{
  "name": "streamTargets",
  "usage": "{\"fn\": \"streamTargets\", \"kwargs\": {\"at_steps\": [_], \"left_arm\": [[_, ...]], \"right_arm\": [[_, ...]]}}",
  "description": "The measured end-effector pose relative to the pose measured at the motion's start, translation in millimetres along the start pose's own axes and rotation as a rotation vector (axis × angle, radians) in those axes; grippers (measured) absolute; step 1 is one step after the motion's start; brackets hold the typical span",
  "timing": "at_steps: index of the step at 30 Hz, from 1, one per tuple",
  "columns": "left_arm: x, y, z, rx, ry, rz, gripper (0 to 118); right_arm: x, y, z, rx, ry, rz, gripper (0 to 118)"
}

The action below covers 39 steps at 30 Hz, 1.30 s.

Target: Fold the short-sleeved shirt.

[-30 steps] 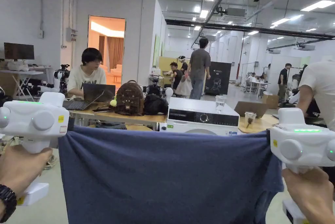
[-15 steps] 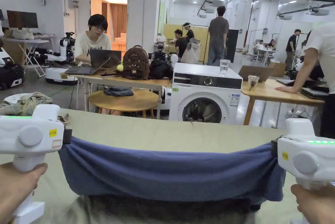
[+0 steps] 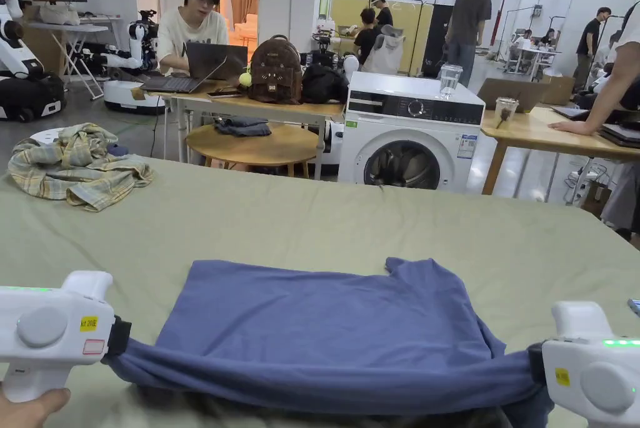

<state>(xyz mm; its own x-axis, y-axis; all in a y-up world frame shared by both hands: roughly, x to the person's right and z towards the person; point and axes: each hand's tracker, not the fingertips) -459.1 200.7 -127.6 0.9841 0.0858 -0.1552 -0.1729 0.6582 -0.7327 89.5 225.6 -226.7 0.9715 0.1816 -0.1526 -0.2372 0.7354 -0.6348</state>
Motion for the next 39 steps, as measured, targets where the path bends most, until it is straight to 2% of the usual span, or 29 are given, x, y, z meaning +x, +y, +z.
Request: {"fn": "streamTargets", "kwargs": {"at_steps": [2, 5, 7, 11, 13, 19, 20, 21, 22, 23, 24, 28, 31, 32, 33, 34, 36, 39], "left_arm": [[-1.4, -8.7, -8.7, -0.051, -0.001, 0.007, 0], [-0.2, -22.2, -20.7, -0.115, 0.009, -0.022, 0], [-1.7, -30.3, -31.5, -0.179, 0.018, -0.018, 0], [-12.0, -47.0, -58.8, -0.264, 0.014, 0.005, 0], [-10.9, -56.8, -63.6, -0.312, 0.017, -0.004, 0], [-11.4, -56.5, -57.9, -0.274, 0.020, 0.011, 0], [-11.5, -54.0, -55.1, -0.268, 0.021, 0.022, 5], [-10.7, -51.9, -51.1, -0.244, 0.025, 0.030, 15], [-8.2, -48.3, -46.0, -0.210, 0.040, 0.026, 22], [-5.6, -44.1, -41.0, -0.177, 0.037, 0.026, 30], [2.5, -42.8, -32.5, -0.143, 0.033, 0.031, 32], [17.9, -33.8, -25.8, 0.011, -0.020, 0.036, 32], [34.5, -35.5, -17.8, 0.142, -0.033, 0.020, 31], [39.9, -37.4, -12.8, 0.190, -0.033, 0.024, 31], [45.3, -40.3, -7.4, 0.240, -0.036, 0.023, 31], [49.5, -42.5, -3.2, 0.275, -0.039, 0.022, 26], [56.5, -44.4, 3.0, 0.329, -0.017, 0.014, 0], [67.1, -47.0, 11.9, 0.395, 0.078, -0.031, 0]], "right_arm": [[-2.8, -14.0, -9.2, -0.055, 0.011, 0.019, 0], [-3.0, -33.5, -30.4, -0.148, 0.047, 0.003, 0], [-10.1, -44.9, -40.3, -0.232, 0.045, 0.042, 0], [-10.4, -71.2, -64.6, -0.321, 0.056, 0.010, 0], [-9.7, -79.8, -72.7, -0.346, 0.054, -0.001, 1], [-6.2, -83.6, -74.2, -0.342, 0.058, -0.035, 5], [-5.6, -78.4, -69.7, -0.345, 0.055, -0.040, 10], [-5.6, -74.2, -64.4, -0.334, 0.049, -0.045, 32], [-6.7, -68.2, -56.6, -0.286, 0.025, -0.045, 47], [-9.7, -59.9, -46.7, -0.234, 0.007, -0.036, 51], [-11.9, -54.2, -40.8, -0.193, -0.009, -0.037, 51], [-25.4, -32.7, -27.9, -0.051, 0.037, -0.134, 51], [-49.9, -25.5, -12.9, 0.075, 0.085, -0.172, 48], [-57.0, -27.0, -6.3, 0.147, 0.092, -0.196, 38], [-62.9, -28.3, -0.5, 0.194, 0.095, -0.200, 15], [-67.0, -29.2, 3.5, 0.225, 0.097, -0.210, 4], [-76.8, -30.8, 10.3, 0.283, 0.066, -0.204, 0], [-85.8, -31.7, 16.6, 0.300, 0.067, -0.180, 0]]}}
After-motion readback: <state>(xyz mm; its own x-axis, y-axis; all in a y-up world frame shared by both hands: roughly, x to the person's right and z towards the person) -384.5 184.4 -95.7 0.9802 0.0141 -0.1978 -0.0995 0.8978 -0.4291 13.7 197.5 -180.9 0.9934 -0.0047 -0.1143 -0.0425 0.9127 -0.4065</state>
